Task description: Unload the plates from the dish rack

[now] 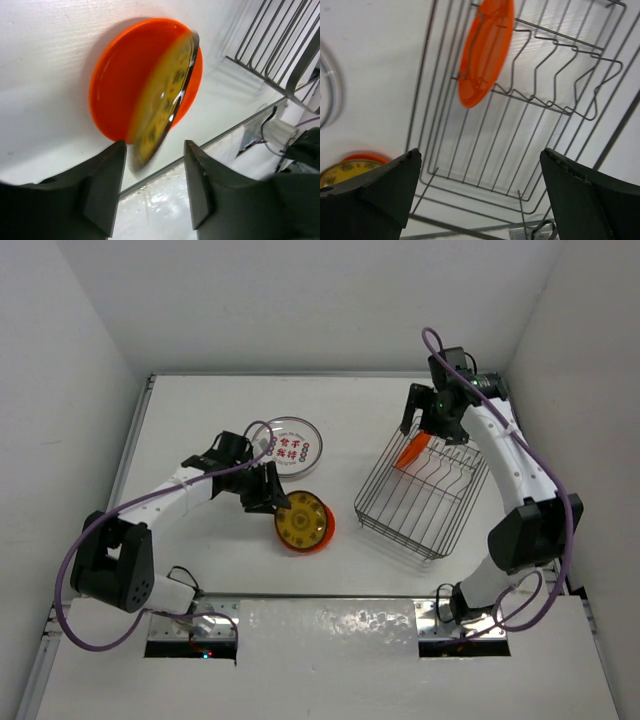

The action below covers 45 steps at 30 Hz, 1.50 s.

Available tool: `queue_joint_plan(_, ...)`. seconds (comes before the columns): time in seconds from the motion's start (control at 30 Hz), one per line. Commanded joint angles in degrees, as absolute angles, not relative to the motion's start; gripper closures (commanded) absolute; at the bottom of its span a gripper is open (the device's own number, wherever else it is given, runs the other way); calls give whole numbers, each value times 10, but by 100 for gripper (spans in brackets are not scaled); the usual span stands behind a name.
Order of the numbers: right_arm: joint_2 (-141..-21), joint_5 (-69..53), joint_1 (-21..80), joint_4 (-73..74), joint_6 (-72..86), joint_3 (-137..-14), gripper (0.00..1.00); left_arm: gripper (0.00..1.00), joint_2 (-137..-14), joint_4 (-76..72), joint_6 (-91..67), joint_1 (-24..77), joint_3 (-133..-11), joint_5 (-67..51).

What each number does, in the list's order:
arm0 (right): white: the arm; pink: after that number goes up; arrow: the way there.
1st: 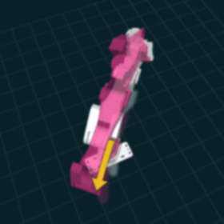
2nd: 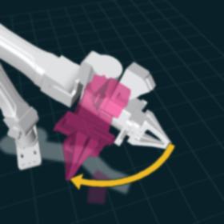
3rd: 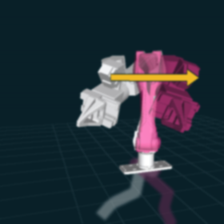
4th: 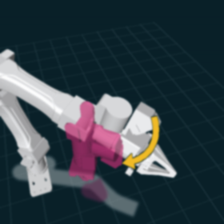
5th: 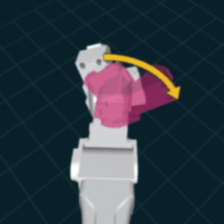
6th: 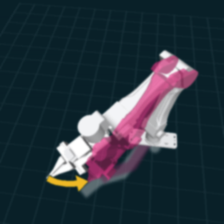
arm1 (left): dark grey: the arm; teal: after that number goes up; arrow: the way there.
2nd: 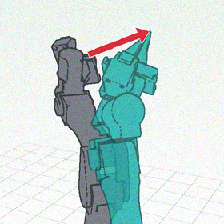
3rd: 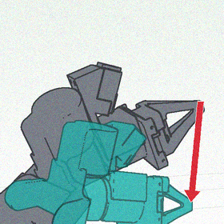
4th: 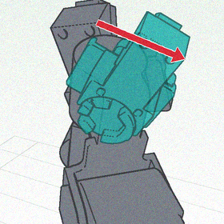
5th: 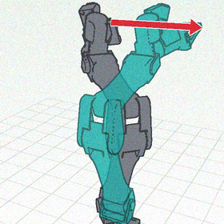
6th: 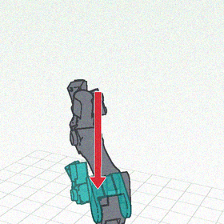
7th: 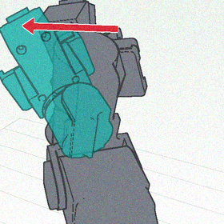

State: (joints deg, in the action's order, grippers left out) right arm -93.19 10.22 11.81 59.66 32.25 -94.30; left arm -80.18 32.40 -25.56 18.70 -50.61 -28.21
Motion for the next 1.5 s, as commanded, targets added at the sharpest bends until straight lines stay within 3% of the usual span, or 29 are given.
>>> queue_joint_plan(0.0, -959, 191, 118, 626, 319, -972, 1, 45, -780, 308, -242, 190, -502, -274)
queue_joint_plan(0.07, -970, 216, 119, 618, 323, -973, 1, 32, -780, 311, -240, 190, -505, -269)
queue_joint_plan(0.13, -997, 227, 118, 613, 329, -979, 1, 27, -780, 318, -240, 190, -516, -265)
queue_joint_plan(0.17, -1007, 242, 118, 615, 333, -990, 1, 15, -780, 323, -240, 190, -522, -262)
queue_joint_plan(0.23, -1040, 257, 118, 609, 340, -1004, 1, 1, -779, 351, -236, 190, -550, -235)
queue_joint_plan(0.37, -1099, 278, 119, 612, 350, -1041, 10, 0, -766, 404, -220, 190, -613, -176)
queue_joint_plan(0.47, -1128, 292, 118, 595, 351, -1044, 25, 0, -762, 435, -202, 190, -659, -163)
queue_joint_plan(0.5, -1142, 296, 118, 596, 351, -1048, 39, 0, -762, 439, -200, 190, -664, -163)
queue_joint_plan(0.57, -1157, 303, 118, 602, 352, -1051, 52, 0, -761, 447, -195, 190, -670, -167)
queue_joint_plan(0.63, -1166, 312, 119, 606, 362, -1050, 73, 0, -758, 451, -194, 190, -670, -165)
queue_joint_plan(0.83, -1159, 344, 118, 600, 385, -1035, 94, 0, -756, 450, -192, 190, -667, -163)
queue_joint_plan(0.93, -1181, 370, 114, 632, 390, -1077, 100, 0, -762, 452, -189, 190, -674, -163)
queue_joint_plan(1.13, -1236, 377, 94, 703, 388, -1215, 100, 0, -766, 454, -188, 190, -695, -159)
queue_joint_plan(1.37, -1173, 352, 83, 717, 383, -1255, 100, 0, -785, 454, -199, 189, -771, -174)
queue_joint_plan(1.47, -1088, 353, 90, 691, 356, -1197, 100, 0, -806, 424, -214, 189, -838, -231)
